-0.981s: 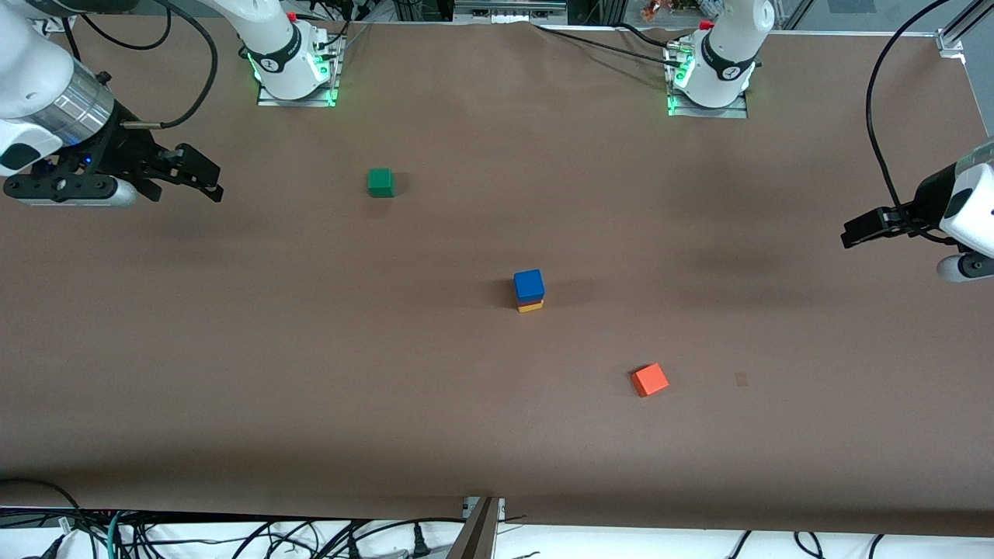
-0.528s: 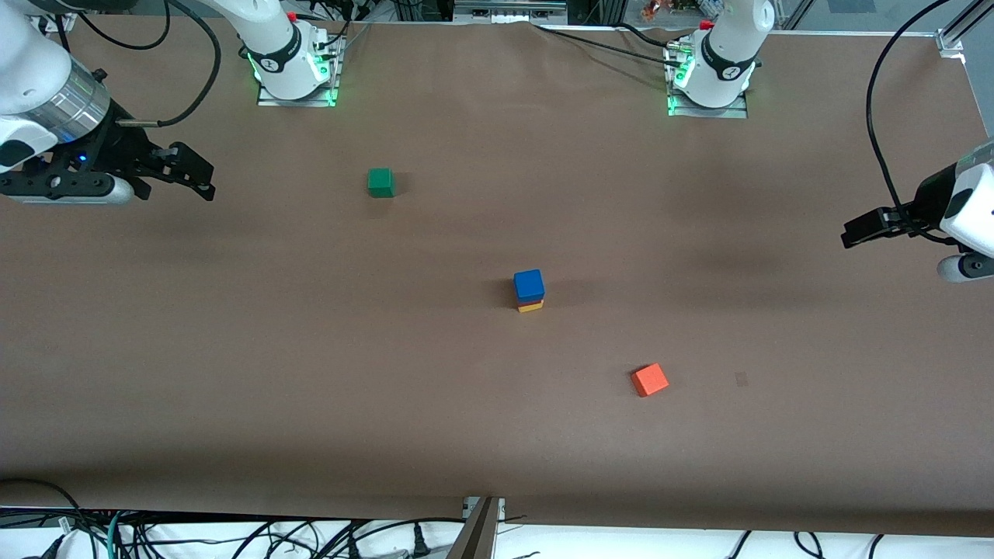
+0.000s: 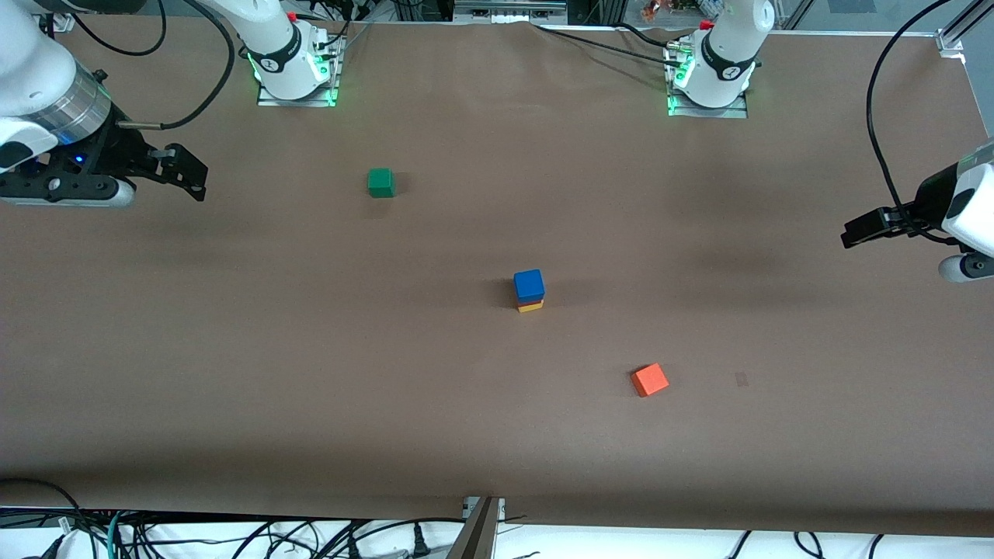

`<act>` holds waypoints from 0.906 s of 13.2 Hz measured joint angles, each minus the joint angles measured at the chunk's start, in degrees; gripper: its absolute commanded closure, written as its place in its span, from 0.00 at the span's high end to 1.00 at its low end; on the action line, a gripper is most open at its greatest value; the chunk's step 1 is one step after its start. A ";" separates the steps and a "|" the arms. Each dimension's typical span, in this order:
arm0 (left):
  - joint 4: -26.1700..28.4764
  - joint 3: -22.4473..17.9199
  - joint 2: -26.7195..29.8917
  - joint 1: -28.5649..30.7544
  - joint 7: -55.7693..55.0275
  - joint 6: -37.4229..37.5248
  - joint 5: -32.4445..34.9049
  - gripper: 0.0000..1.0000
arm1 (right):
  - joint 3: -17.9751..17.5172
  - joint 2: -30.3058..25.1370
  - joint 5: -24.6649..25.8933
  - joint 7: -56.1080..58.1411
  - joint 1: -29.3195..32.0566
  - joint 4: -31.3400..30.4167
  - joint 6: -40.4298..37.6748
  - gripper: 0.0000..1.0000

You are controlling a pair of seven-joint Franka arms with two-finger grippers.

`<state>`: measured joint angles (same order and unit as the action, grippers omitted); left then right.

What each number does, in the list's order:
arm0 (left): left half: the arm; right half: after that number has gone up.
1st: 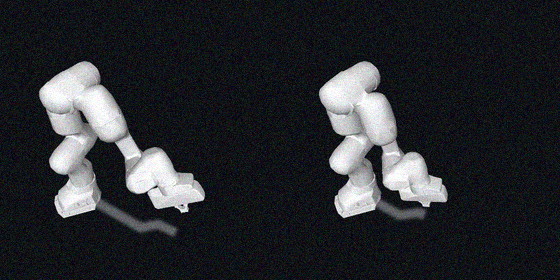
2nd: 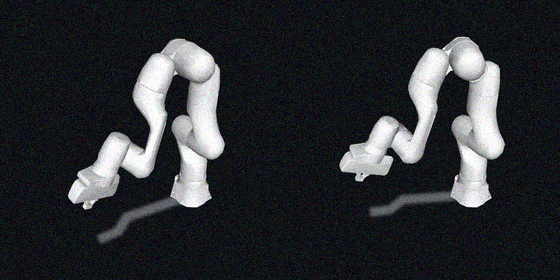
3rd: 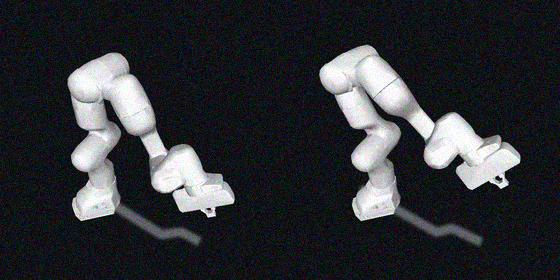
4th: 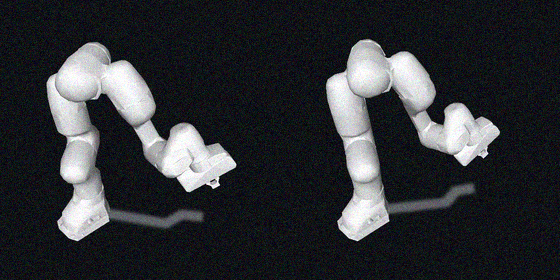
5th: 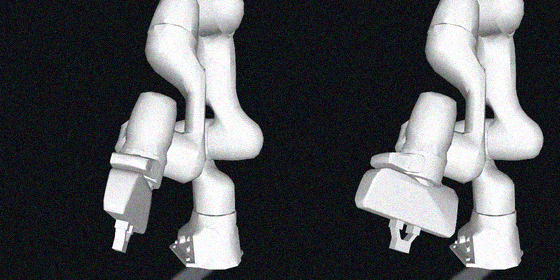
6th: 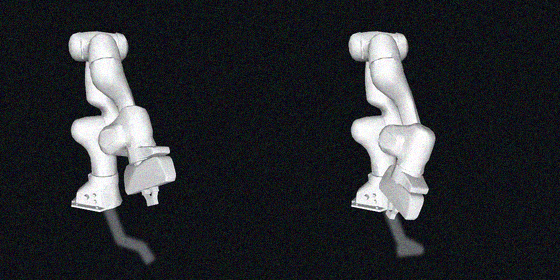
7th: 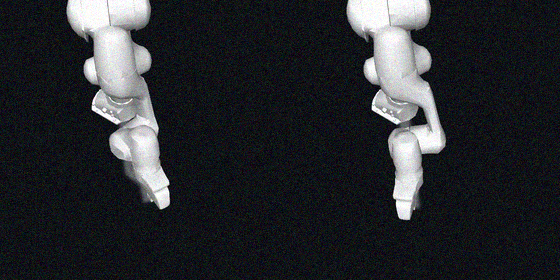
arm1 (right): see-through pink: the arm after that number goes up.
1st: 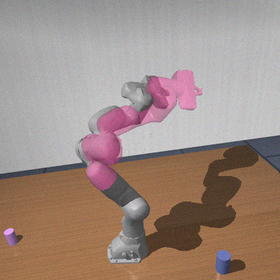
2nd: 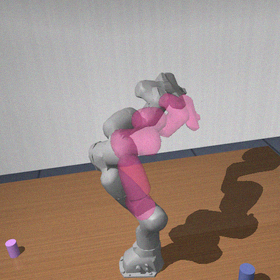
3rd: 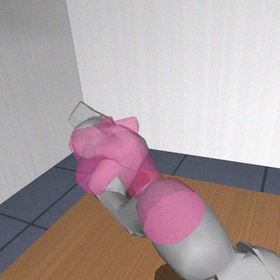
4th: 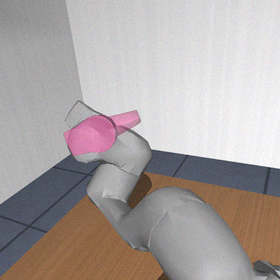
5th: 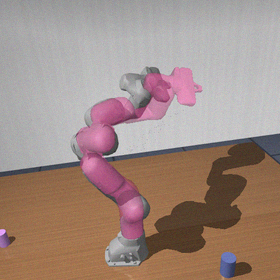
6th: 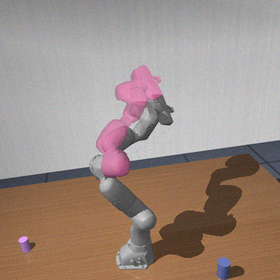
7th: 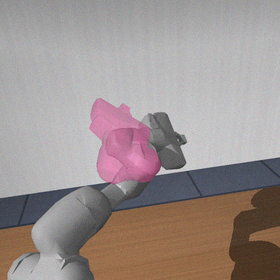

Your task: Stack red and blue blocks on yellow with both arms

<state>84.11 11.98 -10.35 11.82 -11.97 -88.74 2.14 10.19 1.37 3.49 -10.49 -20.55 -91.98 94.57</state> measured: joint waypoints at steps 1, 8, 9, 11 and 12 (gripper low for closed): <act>-0.01 -0.01 0.00 0.00 0.00 0.00 -0.01 1.00 | 0.01 0.96 -0.64 0.00 0.01 1.18 -0.06 1.00; -0.01 -0.03 0.00 0.03 0.00 0.00 -0.02 1.00 | 0.00 2.11 -2.85 0.00 -0.02 2.58 -0.67 1.00; -0.01 -0.03 0.00 0.03 0.00 0.00 -0.02 1.00 | -0.10 2.11 -2.86 0.00 -0.08 2.58 -0.74 1.00; -0.01 -0.03 0.00 0.03 0.00 0.00 -0.03 1.00 | -0.21 2.11 -2.86 -0.01 -0.16 2.58 -1.24 1.00; -0.01 -0.03 0.00 0.03 0.00 0.00 -0.04 1.00 | -0.21 2.11 -2.87 -0.02 -0.18 2.58 -1.75 1.00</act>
<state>84.09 11.96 -10.35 11.85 -11.97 -88.74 2.10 9.98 3.47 0.63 -10.51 -20.73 -89.39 92.82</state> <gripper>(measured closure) 0.000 0.000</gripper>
